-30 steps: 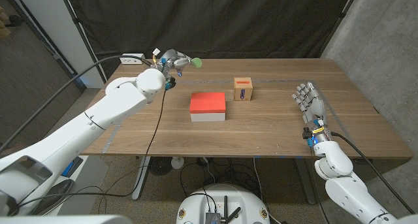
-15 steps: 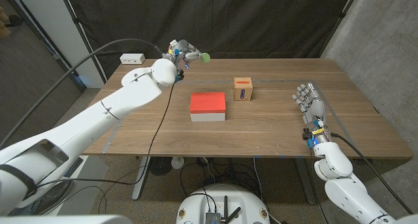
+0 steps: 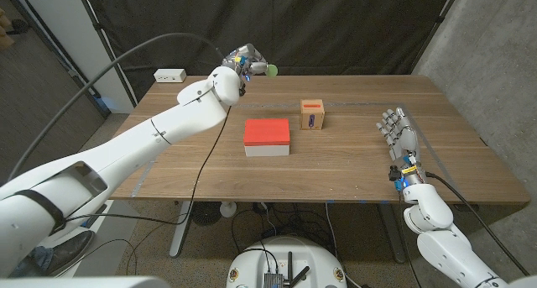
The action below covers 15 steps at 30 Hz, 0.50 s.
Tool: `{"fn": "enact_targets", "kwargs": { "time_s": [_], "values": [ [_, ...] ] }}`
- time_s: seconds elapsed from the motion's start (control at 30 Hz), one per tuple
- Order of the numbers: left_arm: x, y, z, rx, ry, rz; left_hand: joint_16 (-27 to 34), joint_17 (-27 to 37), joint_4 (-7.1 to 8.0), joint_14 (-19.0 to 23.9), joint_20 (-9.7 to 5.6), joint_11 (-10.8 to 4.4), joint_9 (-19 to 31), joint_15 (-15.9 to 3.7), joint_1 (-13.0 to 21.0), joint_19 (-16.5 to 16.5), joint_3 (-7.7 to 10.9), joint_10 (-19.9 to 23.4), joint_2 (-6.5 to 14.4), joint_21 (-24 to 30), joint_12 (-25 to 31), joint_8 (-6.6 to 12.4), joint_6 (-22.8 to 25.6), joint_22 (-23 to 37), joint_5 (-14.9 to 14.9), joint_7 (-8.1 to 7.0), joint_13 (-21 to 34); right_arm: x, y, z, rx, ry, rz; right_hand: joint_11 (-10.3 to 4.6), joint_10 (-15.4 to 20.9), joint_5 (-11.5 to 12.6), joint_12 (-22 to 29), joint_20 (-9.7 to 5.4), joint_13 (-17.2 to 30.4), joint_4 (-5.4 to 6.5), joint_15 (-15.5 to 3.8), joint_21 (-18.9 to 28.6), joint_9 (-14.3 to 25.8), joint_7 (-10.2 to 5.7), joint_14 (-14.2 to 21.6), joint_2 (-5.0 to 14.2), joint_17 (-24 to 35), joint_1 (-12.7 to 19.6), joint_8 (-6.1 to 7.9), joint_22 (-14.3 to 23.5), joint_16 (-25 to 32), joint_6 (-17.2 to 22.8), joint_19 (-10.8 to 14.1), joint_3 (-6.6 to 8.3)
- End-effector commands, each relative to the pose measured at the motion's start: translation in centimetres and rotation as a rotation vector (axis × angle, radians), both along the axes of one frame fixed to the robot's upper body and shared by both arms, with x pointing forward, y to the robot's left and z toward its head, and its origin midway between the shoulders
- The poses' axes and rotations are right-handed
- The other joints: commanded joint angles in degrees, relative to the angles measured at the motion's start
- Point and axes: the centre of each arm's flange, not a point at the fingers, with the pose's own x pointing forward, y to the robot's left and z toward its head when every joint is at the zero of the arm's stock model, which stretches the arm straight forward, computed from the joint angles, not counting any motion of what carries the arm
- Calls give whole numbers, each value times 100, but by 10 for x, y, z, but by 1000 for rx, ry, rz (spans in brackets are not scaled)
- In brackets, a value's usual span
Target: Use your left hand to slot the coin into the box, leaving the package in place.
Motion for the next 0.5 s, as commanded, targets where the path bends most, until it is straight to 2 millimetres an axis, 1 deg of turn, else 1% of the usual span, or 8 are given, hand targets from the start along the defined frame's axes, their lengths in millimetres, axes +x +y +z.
{"fn": "enact_targets", "kwargs": {
  "time_s": [0.03,0.1,0.3,0.43,0.5],
  "values": [
    [-3,-35,10,142,-18,61,5,-6,-9,-3,-316,-14,9,-1,-9,-4,-10,-8,-33,39,30,8,255,28,18,199,42,-2,0,-3,3,0,2,-2,51,31,-6,18,31,4,8,-11,21,-15,61,16,-5,56,5,18,-11,42,30,-16],
    [-2,-43,11,162,-10,66,7,1,-3,0,-315,-20,5,-1,-17,-18,-9,-7,-29,31,28,7,257,24,17,200,40,-3,0,-5,9,4,3,-1,50,31,-7,20,31,4,1,-11,21,-13,62,16,-5,56,5,18,-11,42,30,-17],
    [2,-53,11,192,12,85,26,22,-5,26,-316,-18,-7,-1,-24,-9,-8,-9,-28,43,22,0,250,41,16,199,32,-5,-2,-7,4,5,0,-1,48,31,-9,19,31,4,4,-11,21,-10,61,16,-5,57,4,18,-12,42,30,-19],
    [6,-65,11,231,17,101,19,27,-2,11,-316,-15,-4,0,-35,-27,-2,0,-24,33,8,8,261,38,17,196,6,-7,-3,-8,6,4,-2,4,54,31,-7,18,31,4,10,-11,21,-12,61,16,-5,58,4,18,-12,42,31,-20],
    [7,-68,10,239,11,107,1,9,-4,-4,-316,-20,-2,-1,-37,-35,-3,-4,-24,21,22,12,267,21,17,178,31,-7,-3,-8,7,3,-2,1,53,31,-8,16,31,4,7,-10,21,-15,61,16,-5,58,3,18,-12,40,34,-20]
  ]
}}
